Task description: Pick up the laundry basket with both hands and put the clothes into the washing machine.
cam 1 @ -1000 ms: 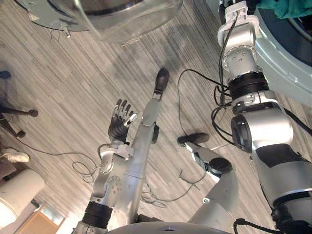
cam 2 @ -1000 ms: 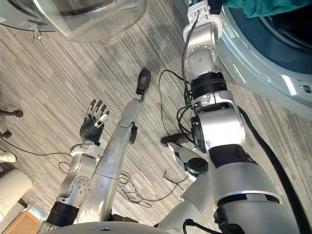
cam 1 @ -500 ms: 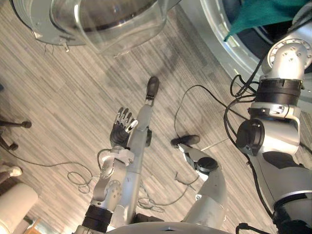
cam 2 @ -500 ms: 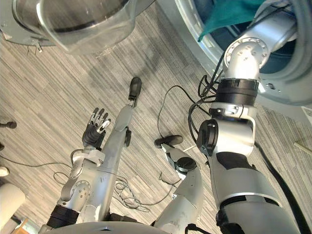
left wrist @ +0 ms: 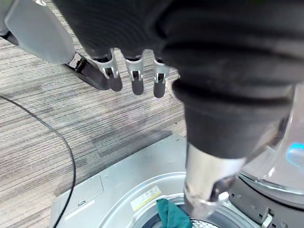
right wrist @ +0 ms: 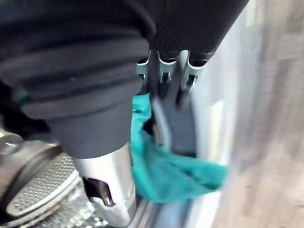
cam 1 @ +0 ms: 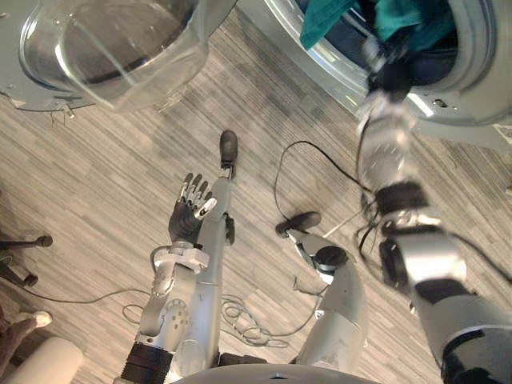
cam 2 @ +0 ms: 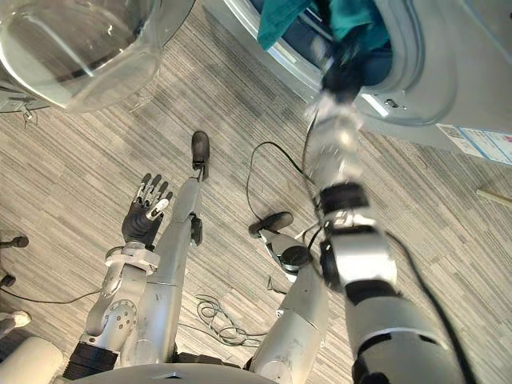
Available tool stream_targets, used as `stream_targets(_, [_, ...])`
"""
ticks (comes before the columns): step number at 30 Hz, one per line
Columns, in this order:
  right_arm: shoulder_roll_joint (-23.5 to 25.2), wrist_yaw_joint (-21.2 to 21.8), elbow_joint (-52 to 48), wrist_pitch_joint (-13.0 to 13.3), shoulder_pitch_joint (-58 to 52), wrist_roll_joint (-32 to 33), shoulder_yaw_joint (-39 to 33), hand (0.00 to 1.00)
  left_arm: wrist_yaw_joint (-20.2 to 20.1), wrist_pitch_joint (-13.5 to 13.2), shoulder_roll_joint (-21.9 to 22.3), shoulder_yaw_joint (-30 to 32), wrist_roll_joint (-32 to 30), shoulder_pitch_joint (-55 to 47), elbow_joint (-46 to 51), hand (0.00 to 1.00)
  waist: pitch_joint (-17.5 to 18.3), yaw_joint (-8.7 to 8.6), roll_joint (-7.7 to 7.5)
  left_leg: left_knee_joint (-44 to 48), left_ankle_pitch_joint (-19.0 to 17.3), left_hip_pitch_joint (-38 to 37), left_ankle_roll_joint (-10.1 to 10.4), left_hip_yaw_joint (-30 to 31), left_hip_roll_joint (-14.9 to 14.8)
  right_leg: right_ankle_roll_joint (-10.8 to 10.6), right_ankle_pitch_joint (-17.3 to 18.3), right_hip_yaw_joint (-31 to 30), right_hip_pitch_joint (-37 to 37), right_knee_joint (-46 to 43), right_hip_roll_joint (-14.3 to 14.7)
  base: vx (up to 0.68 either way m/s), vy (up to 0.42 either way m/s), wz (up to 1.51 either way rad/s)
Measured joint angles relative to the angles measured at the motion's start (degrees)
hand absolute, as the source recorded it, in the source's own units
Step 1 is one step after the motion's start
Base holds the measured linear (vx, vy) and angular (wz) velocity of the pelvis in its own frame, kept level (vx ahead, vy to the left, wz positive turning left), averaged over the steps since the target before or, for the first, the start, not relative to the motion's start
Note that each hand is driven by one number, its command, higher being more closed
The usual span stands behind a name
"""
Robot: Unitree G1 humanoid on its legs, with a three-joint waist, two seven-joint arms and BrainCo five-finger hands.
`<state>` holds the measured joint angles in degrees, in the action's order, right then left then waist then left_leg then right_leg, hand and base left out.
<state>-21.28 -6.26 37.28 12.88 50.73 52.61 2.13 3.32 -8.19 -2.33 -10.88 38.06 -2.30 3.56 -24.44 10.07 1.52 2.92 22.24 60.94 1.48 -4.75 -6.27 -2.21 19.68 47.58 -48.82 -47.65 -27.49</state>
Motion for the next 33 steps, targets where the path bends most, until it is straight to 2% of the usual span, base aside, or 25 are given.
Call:
stream_targets(1, [2.36,0.55,-1.27,-0.23,-3.48,-1.57,0.09,0.00,-0.01,0.00,0.00,0.62,-0.08,0.02,-0.28,0.00,0.15,-0.69,-0.34,0.19,-0.17,-0.82,0.10,-0.05,-0.26,-0.06,-0.19,-0.03,0.99,0.57,0.42,0.04,-0.063,-0.16])
stream_targets(4, [7.28,1.00,-5.56,-0.29,-16.71,-7.67,0.95,0.00,-0.11,-0.03,0.13,1.35,-1.08,-0.03,-0.99,0.00,0.46,-1.09,-1.37,5.54,-4.18,-1.20,0.06,-0.10,-1.93,-0.32,-1.32,-0.21,4.15,2.99,2.52,0.03,-0.069,-0.28])
stream_targets(6, [10.61,1.73,-5.55,-1.50,-28.65,-16.93,2.52,0.00,-0.66,-0.03,-0.18,2.73,-2.10,-0.28,-2.94,0.00,1.75,-1.28,-3.92,10.44,-8.15,-1.65,0.09,-1.42,-3.53,-0.71,-2.31,-2.38,5.56,5.10,4.27,0.03,-0.049,-0.54])
stream_targets(7, [12.37,2.49,-5.00,-2.62,-34.37,-22.35,4.07,0.00,-1.12,-0.05,-0.55,4.19,-3.49,-0.35,-4.00,0.00,2.10,-1.98,-4.66,12.35,-9.97,-2.81,0.23,-1.76,-4.66,-0.87,-3.37,-3.18,7.34,7.13,5.81,0.02,-0.034,-0.56])
stream_targets(8, [12.90,2.65,-4.77,-3.15,-36.84,-24.39,4.91,0.00,-1.25,-0.08,-1.05,4.76,-3.58,-0.36,-4.69,0.00,2.30,-2.28,-4.98,13.30,-10.82,-3.42,0.33,-1.82,-5.07,-0.92,-3.80,-3.63,8.28,8.00,6.40,0.03,-0.028,-0.70])
stream_targets(9, [13.91,3.61,-4.72,-4.22,-42.33,-30.78,6.80,0.00,-1.69,-0.19,-2.05,6.40,-4.79,-0.40,-6.53,0.00,2.83,-2.82,-5.73,15.83,-13.52,-5.46,0.66,-2.91,-6.46,-1.06,-4.83,-5.70,10.41,10.05,7.99,0.02,-0.025,-0.63])
stream_targets(11, [14.10,4.80,-4.65,-4.87,-46.49,-36.76,8.99,0.00,-1.96,-0.62,-2.25,8.11,-6.53,-0.42,-9.44,0.00,3.06,-2.80,-6.02,18.48,-16.44,-8.24,0.66,-3.74,-8.18,-1.02,-6.15,-7.61,13.82,12.67,10.05,0.04,-0.032,-0.69])
stream_targets(13, [14.94,6.04,-3.89,-5.82,-51.80,-47.63,11.54,0.00,-2.21,-1.32,-3.49,9.97,-10.33,-0.75,-15.70,0.00,4.89,-3.08,-7.01,20.27,-19.14,-13.71,0.73,-5.33,-8.82,-0.21,-7.30,-11.03,18.58,15.00,11.70,0.05,-0.019,-0.46])
stream_targets(16, [16.96,7.03,-1.17,-5.72,-55.56,-54.67,11.81,0.00,-1.10,-1.55,-3.26,13.14,-14.71,-0.75,-25.01,0.00,6.56,-4.11,-8.56,18.86,-20.23,-22.26,0.41,-7.18,-8.22,-0.76,-8.54,-18.14,24.58,16.46,13.45,0.07,-0.021,-0.06])
stream_targets(18, [18.31,6.97,-0.39,-5.72,-55.95,-55.07,11.60,0.00,0.30,-1.56,-3.06,14.98,-16.31,-0.80,-29.12,0.00,7.27,-4.65,-9.53,17.60,-19.75,-25.91,-0.38,-8.38,-8.10,-3.05,-6.27,-21.81,25.76,11.51,14.08,0.06,-0.107,0.11])
stream_targets(19, [19.34,6.93,0.21,-5.80,-56.11,-54.98,11.11,0.00,1.28,-1.53,-3.04,16.01,-16.99,-1.03,-32.03,0.00,8.21,-4.83,-10.25,17.66,-19.62,-27.91,-0.52,-8.56,-7.57,-3.27,-4.42,-22.93,26.78,9.98,15.04,0.02,-0.148,0.02])
stream_targets(20, [19.77,6.86,1.71,-5.79,-56.11,-54.49,10.59,0.00,1.84,-1.36,-2.20,17.33,-17.04,-1.97,-34.28,0.00,10.34,-4.65,-10.36,17.84,-19.96,-28.58,0.27,-9.18,-7.26,-3.84,-3.80,-23.73,27.83,12.34,15.38,0.02,-0.134,-0.28])
stream_targets(22, [19.79,6.60,2.51,-5.83,-56.09,-53.95,9.63,0.00,2.51,-0.86,-0.35,18.57,-17.04,-2.92,-37.36,0.00,11.80,-3.80,-9.53,14.53,-19.06,-31.77,0.43,-10.43,-7.54,-2.67,-3.75,-25.06,30.33,16.54,16.96,0.00,-0.067,-0.49])
stream_targets(25, [19.84,6.14,4.88,-6.58,-56.75,-53.77,8.85,0.00,2.38,-0.14,0.82,18.64,-17.62,-4.21,-39.39,0.00,13.26,-3.78,-8.50,11.30,-17.45,-36.58,0.67,-12.60,-7.32,-2.29,-2.46,-26.73,33.03,18.92,17.09,-0.06,-0.050,-0.26])
stream_targets(27, [19.65,5.50,8.16,-7.01,-56.24,-53.09,7.66,0.00,2.36,0.27,1.88,18.60,-18.71,-3.87,-43.11,0.00,15.91,-3.29,-6.52,7.78,-17.12,-38.33,1.14,-12.60,-6.74,-2.27,-2.62,-28.11,33.44,22.13,18.07,-0.07,-0.039,-0.36])
stream_targets(28, [19.61,5.25,9.21,-7.08,-55.81,-53.10,7.38,0.00,2.34,0.38,2.16,18.56,-18.92,-3.93,-43.95,0.00,16.06,-3.37,-6.01,6.57,-17.12,-39.21,1.14,-12.39,-6.28,-2.20,-3.14,-28.23,33.98,23.04,18.23,-0.06,0.014,-0.24])
stream_targets(30, [19.43,4.30,11.19,-7.19,-55.27,-55.00,5.49,0.00,2.30,0.74,3.29,18.20,-19.38,-4.21,-45.41,0.00,16.89,-3.60,-3.77,2.93,-16.75,-41.98,1.71,-11.33,-5.00,-2.34,-4.96,-28.24,36.29,26.24,18.59,-0.02,0.037,-0.06])
stream_targets(33, [18.41,4.28,12.63,-8.16,-54.62,-55.36,4.44,0.00,2.11,0.77,4.06,17.38,-19.68,-4.46,-45.34,0.00,17.04,-2.80,-1.83,2.71,-15.24,-43.65,4.18,-7.26,-3.49,-2.67,-5.07,-28.46,37.96,26.41,18.21,0.01,0.032,-0.03])
